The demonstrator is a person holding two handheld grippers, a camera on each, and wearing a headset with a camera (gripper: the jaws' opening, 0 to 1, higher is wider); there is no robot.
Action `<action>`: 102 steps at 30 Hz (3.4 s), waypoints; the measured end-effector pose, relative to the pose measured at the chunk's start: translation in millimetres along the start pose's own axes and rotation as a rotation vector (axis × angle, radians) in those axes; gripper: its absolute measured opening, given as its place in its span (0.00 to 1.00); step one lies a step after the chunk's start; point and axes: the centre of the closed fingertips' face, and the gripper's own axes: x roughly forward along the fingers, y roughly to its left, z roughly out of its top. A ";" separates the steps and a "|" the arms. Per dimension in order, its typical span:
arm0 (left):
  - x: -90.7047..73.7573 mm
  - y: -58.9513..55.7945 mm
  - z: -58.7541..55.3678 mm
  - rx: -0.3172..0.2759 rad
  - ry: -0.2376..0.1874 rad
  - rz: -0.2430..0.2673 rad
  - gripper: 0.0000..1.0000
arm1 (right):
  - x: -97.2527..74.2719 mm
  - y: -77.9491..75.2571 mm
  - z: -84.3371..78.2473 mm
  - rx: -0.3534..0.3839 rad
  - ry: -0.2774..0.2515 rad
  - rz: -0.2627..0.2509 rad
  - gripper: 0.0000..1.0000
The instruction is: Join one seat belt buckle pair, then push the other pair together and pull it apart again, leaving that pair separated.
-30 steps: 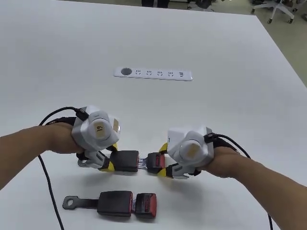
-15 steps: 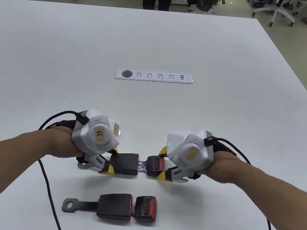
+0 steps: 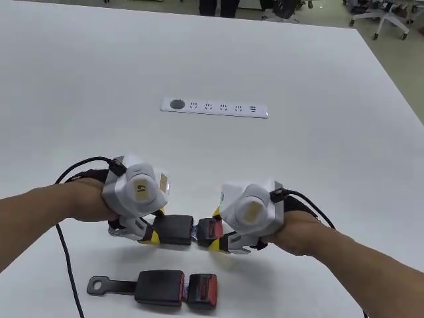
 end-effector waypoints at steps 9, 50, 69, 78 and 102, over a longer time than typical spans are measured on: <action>2.3 2.8 -2.1 -0.012 0.000 0.000 0.27 | 2.0 1.1 0.2 0.031 0.006 0.004 0.27; 5.0 -5.4 -0.2 -0.015 0.051 -0.018 0.31 | -11.9 0.9 -21.9 -0.039 0.035 0.006 0.29; 9.0 -7.7 -0.4 -0.045 0.060 -0.049 0.32 | -35.4 -3.3 -60.5 -0.042 0.097 0.003 0.29; 9.5 -7.5 -0.3 -0.045 0.067 -0.049 0.32 | -42.2 -3.3 -71.3 -0.050 0.117 0.005 0.30; 6.8 -5.5 -3.2 -0.041 0.060 -0.022 0.32 | -51.7 -2.9 -74.5 -0.081 0.127 -0.039 0.38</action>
